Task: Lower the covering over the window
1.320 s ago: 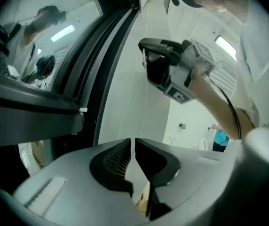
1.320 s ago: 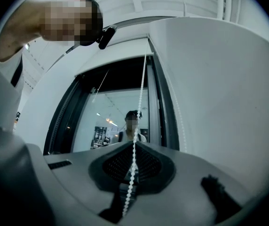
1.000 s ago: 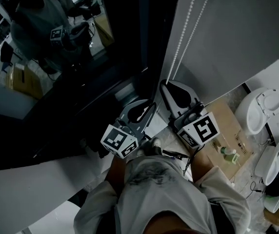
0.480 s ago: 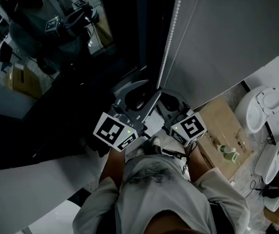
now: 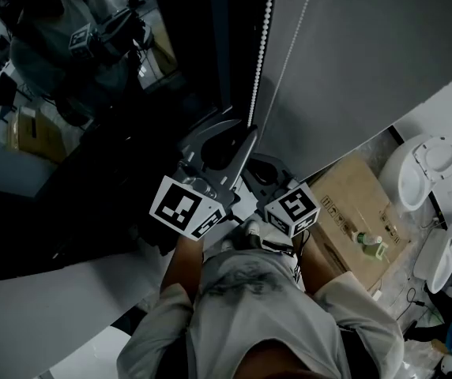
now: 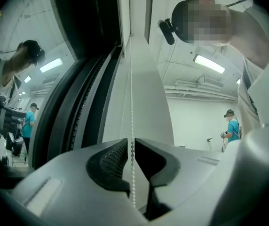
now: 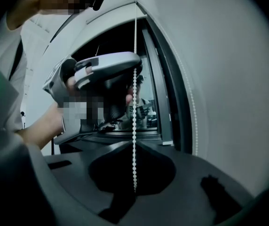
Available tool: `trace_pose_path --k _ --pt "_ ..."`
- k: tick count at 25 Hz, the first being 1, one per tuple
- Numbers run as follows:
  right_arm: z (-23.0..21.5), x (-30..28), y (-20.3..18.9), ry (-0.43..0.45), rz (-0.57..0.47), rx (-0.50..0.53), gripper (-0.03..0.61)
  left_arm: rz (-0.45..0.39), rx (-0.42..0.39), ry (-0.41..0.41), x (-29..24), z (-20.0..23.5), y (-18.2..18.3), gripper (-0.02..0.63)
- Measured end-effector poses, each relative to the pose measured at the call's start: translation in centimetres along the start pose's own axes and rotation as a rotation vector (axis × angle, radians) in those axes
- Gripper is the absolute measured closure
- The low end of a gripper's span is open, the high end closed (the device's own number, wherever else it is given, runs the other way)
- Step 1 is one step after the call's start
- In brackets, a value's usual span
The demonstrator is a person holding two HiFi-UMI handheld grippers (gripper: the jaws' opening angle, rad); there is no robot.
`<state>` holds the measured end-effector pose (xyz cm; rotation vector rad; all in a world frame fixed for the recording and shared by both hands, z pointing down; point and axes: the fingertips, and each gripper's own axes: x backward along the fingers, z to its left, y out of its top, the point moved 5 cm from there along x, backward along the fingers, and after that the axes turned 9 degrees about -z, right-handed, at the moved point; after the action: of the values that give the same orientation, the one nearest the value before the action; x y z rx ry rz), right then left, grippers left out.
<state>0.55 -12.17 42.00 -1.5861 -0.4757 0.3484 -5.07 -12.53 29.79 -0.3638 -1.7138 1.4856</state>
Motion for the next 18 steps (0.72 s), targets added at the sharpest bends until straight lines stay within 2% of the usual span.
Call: trace_pose_path --k 5,12,16,18 --pt "0.1 -0.2 0.1 0.002 0.014 0.018 0.554 0.02 -0.02 -0.004 -0.2 0.0 -0.3 0.609" --pt "0.0 -0.1 -0.1 -0.021 0.031 0.027 0.554 0.014 -0.008 0.012 -0.1 0.4 -0.5 0.597" --pt "-0.1 0.1 1.2 -0.035 -0.011 0.065 0.552 0.047 -0.037 0.029 0.3 0.9 -1.4 0.598" --pt "0.0 0.4 2.3 -0.042 -0.029 0.077 0.542 0.069 -0.022 0.039 0.8 1.2 -2.5 0.598"
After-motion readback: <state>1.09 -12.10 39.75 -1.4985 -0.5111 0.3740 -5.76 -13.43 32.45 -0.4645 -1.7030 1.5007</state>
